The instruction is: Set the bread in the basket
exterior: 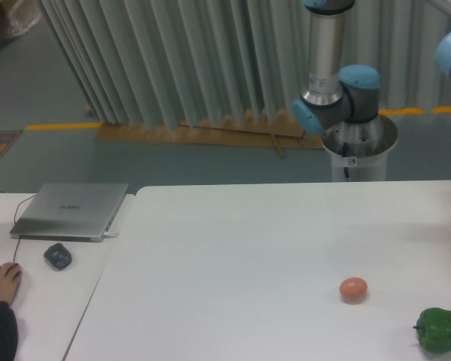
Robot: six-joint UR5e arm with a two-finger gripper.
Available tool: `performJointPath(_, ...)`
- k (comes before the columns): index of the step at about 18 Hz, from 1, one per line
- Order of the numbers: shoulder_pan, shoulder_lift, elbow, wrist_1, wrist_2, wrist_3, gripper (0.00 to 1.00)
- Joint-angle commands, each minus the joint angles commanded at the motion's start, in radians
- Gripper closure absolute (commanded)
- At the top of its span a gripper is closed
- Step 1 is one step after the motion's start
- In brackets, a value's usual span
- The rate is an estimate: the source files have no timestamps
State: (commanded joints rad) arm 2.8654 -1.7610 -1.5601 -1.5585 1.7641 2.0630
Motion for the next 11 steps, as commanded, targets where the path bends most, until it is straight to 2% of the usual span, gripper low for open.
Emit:
performJointPath(9,0.06,-0.014,0.037,-0.002,-0.044,0.16,0.76)
performJointPath(11,0.061,-0.014,0.034,-0.002,-0.049,0.16,0.72)
